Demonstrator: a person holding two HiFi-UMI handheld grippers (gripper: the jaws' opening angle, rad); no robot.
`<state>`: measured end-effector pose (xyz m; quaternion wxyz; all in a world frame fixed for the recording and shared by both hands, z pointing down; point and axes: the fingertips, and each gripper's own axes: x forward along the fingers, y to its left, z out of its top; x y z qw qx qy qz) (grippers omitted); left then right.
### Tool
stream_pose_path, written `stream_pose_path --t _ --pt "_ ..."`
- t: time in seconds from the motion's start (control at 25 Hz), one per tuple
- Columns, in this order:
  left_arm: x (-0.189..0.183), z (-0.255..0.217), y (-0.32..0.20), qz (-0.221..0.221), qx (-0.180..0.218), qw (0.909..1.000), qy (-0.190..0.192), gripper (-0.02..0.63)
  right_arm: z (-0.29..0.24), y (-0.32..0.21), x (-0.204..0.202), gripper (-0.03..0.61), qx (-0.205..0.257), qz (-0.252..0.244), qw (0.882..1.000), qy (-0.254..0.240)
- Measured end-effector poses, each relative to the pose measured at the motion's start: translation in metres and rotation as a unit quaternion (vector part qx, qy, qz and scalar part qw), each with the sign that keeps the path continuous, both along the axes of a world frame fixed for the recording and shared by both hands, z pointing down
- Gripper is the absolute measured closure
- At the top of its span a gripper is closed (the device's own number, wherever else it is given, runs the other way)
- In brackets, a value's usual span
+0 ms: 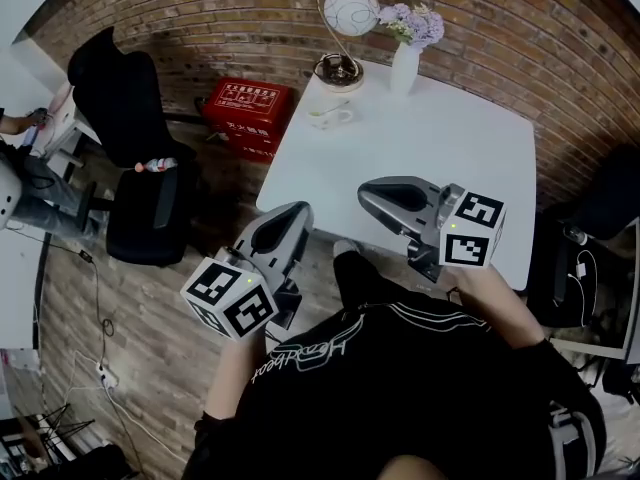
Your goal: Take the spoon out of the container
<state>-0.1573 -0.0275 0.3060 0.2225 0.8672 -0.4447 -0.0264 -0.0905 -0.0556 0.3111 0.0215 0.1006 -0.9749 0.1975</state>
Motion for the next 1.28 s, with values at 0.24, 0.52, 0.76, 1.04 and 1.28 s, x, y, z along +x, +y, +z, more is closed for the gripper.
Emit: stream_pose_path --t 0.24,0.52,0.76,1.04,1.28 --pt "-0.013 0.004 -0.023 -0.001 -0.002 1.0000 -0.007 0.609 0.002 -0.029 -0.012 0.580 0.001 0.005 1.000 -0.012" --pt "-0.025 0.024 -0.083 0.011 -0.025 0.9996 -0.001 0.609 0.029 -0.087 -0.019 0.580 -0.027 0.028 0.999 -0.005" --pt "-0.032 0.043 -0.135 0.029 -0.048 0.9984 -0.005 0.609 0.048 -0.140 -0.025 0.580 -0.038 0.046 0.998 0.013" --pt "-0.043 0.074 -0.170 0.034 -0.082 0.9960 0.006 0.609 0.067 -0.189 -0.027 0.578 -0.042 0.070 0.996 0.025" --pt "-0.053 0.093 -0.184 0.030 -0.103 0.9941 0.009 0.609 0.092 -0.228 -0.024 0.446 -0.039 0.104 0.993 0.044"
